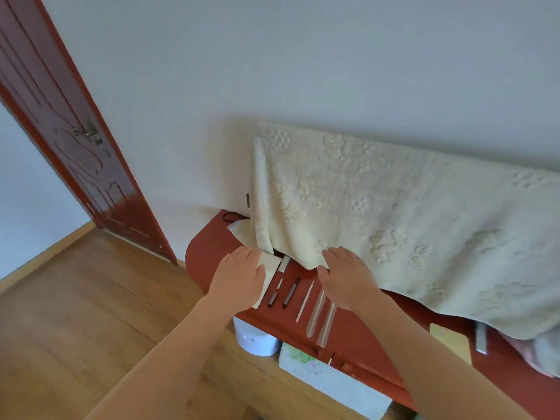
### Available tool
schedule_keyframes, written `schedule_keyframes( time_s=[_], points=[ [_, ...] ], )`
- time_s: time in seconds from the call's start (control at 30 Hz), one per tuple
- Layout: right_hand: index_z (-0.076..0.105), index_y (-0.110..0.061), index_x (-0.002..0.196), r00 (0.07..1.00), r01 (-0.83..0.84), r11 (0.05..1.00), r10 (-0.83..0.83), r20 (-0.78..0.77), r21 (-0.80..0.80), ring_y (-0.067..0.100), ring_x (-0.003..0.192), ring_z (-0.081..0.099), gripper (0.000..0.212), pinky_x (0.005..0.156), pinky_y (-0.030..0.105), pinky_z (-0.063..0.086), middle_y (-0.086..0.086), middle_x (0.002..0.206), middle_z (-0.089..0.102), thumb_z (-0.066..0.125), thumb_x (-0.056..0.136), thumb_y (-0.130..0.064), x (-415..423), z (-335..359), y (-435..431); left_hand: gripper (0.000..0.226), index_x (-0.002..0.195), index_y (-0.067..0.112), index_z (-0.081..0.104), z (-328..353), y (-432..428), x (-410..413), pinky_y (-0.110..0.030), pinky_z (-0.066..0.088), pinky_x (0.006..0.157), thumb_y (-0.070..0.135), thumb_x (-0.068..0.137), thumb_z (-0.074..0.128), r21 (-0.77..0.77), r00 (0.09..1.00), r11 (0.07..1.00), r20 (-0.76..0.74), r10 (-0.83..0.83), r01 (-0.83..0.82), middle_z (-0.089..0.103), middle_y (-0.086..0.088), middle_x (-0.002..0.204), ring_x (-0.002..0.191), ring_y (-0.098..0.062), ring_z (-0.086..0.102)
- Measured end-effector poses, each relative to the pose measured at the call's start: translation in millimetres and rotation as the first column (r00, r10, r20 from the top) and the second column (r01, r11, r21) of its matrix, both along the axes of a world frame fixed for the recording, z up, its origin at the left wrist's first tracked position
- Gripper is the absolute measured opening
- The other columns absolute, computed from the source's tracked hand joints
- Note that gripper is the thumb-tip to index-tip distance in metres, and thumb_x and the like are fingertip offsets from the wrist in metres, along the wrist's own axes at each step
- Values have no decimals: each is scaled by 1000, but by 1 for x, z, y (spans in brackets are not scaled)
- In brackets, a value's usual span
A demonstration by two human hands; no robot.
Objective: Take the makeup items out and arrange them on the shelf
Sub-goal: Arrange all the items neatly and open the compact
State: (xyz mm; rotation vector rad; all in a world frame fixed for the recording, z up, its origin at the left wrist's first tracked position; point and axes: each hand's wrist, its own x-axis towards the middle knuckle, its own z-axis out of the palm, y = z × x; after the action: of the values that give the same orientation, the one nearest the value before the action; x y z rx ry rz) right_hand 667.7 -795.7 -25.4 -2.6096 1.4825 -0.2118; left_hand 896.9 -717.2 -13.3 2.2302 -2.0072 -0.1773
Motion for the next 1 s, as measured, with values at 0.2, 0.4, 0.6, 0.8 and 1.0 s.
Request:
schedule_keyframes(
  time_s=[0.2,0.4,0.6,0.8,1.0],
  points=[
    [50,-13,129,976,217,976,-217,0,19,19,119,44,42,104,33,37,-1,123,53,30,99,-34,-12,-1,-21,52,139,8,49,-7,-67,1,-39,38,109,34,101,25,24,977,977,-10,-212,213,49,-9,144,133,-25,43],
    [52,-11,126,917,395,915,-398,29,75,21,123,44,40,106,35,36,1,126,54,32,99,-33,-19,-13,-23,36,125,9,55,-29,-113,3,-39,44,97,26,101,34,20,939,939,-23,-343,344,56,-2,118,113,-23,52],
    [51,-13,127,856,508,847,-517,20,154,21,122,44,40,103,35,37,0,128,54,32,100,-34,-36,-32,-8,44,133,8,51,-49,-127,-15,-39,40,106,29,103,27,86,917,913,-49,-395,398,52,-8,135,127,-25,46],
    [48,-15,133,830,545,803,-557,-22,240,18,130,40,42,103,34,32,-2,137,50,31,101,-35,-48,-50,-1,42,139,8,47,-72,-127,-39,-38,34,109,28,105,32,155,928,917,-124,-352,369,48,-8,142,133,-25,41],
    [47,-15,136,809,547,739,-587,-22,394,24,127,43,45,103,39,39,3,138,51,31,100,-36,-54,-98,-9,45,145,16,41,-111,-124,-65,-34,41,104,33,104,33,198,936,923,-195,-294,331,50,0,139,127,-20,47]
  ],
)
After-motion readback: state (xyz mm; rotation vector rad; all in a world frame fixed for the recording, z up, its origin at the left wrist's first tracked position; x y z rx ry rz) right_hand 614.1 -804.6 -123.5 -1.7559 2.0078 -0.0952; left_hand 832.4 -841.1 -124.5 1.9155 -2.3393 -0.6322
